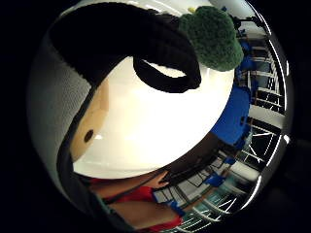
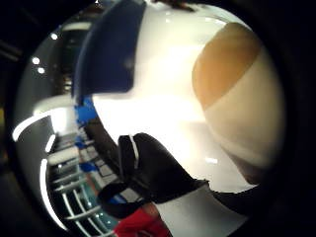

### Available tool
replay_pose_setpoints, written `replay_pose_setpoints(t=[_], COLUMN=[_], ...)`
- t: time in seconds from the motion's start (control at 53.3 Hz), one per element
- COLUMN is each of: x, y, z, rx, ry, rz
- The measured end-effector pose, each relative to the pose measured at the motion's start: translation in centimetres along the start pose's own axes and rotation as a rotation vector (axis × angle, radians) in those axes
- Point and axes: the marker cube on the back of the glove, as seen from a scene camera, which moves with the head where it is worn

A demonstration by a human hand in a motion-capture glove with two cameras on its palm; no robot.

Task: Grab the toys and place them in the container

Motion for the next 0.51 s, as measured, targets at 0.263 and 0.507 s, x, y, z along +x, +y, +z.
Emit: replay_pose_setpoints(t=[0.263,0.507], x=[1.3,1.7], y=[-0.4,-0.6], z=[2.4,2.1], rx=[-0.065,-0.062], ry=[0.05,0.079], rz=[0.02,0.018])
